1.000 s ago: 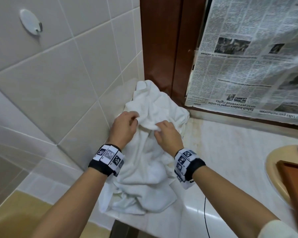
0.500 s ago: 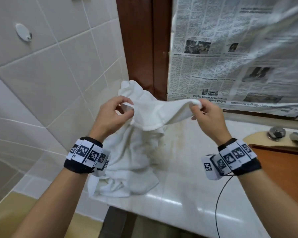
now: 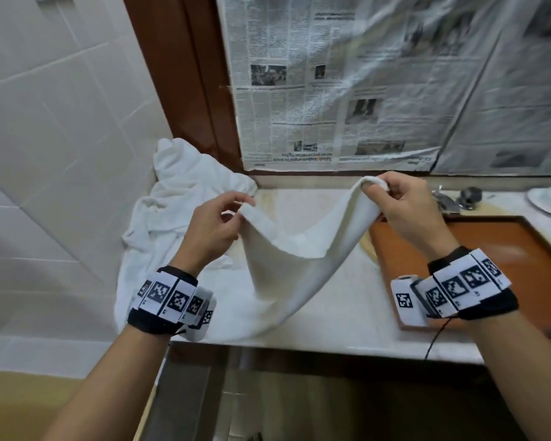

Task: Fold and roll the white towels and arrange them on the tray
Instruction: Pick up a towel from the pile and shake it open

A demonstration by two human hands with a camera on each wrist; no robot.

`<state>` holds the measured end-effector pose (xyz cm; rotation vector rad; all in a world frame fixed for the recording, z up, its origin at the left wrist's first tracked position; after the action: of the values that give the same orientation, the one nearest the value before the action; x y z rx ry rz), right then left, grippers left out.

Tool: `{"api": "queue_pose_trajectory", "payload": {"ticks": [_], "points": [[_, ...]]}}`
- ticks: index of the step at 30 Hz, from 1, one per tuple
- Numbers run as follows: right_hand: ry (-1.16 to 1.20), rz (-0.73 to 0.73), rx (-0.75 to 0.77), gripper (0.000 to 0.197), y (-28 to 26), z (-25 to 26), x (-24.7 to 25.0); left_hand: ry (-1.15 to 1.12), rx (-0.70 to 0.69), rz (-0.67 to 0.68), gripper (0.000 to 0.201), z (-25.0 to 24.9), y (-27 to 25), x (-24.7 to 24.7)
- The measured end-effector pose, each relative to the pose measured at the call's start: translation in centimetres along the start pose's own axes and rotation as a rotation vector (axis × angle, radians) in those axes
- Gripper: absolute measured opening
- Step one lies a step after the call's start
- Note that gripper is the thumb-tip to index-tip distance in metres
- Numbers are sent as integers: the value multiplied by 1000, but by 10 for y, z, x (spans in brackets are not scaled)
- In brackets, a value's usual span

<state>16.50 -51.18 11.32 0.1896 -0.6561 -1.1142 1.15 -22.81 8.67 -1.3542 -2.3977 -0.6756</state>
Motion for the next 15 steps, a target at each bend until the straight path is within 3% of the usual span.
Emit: {"api": "queue_pose_trajectory", "payload": {"ticks": [4,9,12,15], "points": [[42,-22,21,23,-25,14,31,-82,11,13,11,-13,-17,-15],[121,-97,10,34,-47,18,60,-185,19,11,16,-12,-34,-20],[113,-35,-7,42,-58,10,50,-196,56,16,23,9,-38,-26],[100,37,-100,36,-68,-10,23,-185,175,9,33,42,-39,-36]]}}
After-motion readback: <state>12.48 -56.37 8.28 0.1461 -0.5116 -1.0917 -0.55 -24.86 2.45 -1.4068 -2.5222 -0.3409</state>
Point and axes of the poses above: each hand's wrist, its own y-axis towards the middle knuckle, its own x-axis out of the back of the hand, z = x × y, the point moved 1 cm from there along y, towards the middle knuckle, and after that the axes turned 5 degrees about x, right-handed, at the moved point
